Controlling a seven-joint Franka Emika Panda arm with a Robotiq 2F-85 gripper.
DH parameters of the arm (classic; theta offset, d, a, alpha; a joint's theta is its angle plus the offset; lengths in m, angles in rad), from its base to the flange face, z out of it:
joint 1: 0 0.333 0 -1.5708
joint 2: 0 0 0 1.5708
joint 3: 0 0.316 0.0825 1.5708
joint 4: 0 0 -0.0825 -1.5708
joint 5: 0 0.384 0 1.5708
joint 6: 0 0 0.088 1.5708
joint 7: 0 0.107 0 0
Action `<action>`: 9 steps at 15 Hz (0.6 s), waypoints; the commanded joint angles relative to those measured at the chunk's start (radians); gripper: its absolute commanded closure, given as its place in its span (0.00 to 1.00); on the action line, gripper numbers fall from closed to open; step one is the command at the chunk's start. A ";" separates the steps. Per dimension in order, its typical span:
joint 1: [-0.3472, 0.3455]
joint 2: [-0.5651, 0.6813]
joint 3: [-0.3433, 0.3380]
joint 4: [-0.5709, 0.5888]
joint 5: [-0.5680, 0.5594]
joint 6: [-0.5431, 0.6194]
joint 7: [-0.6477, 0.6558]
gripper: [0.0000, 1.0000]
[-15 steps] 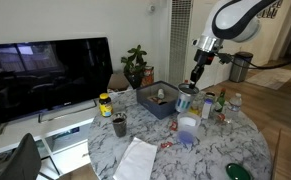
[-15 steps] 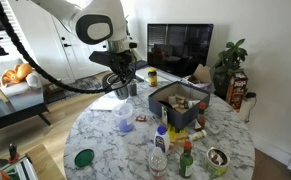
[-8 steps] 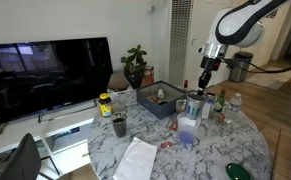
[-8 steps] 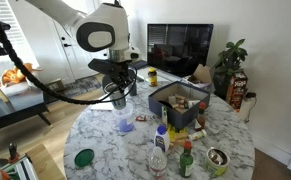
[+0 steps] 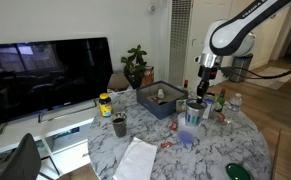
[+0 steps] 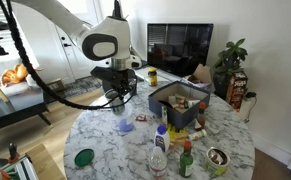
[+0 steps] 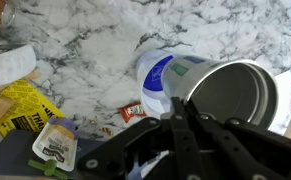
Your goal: Take the silver cup out of the plastic cup then empty the plastic cup onto the desk then put the silver cup back in the plastic cup
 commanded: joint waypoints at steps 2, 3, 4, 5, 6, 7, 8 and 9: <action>0.013 0.072 0.012 0.016 0.012 0.075 0.040 0.97; 0.013 0.082 0.016 0.016 0.009 0.088 0.047 0.96; 0.013 0.093 0.020 0.019 0.001 0.102 0.060 0.80; 0.012 0.101 0.023 0.019 -0.011 0.110 0.074 0.68; 0.012 0.107 0.027 0.021 -0.009 0.117 0.080 0.63; 0.011 0.112 0.031 0.023 -0.008 0.122 0.084 0.56; 0.010 0.113 0.034 0.023 -0.008 0.127 0.086 0.48; 0.009 0.112 0.036 0.025 -0.010 0.127 0.092 0.42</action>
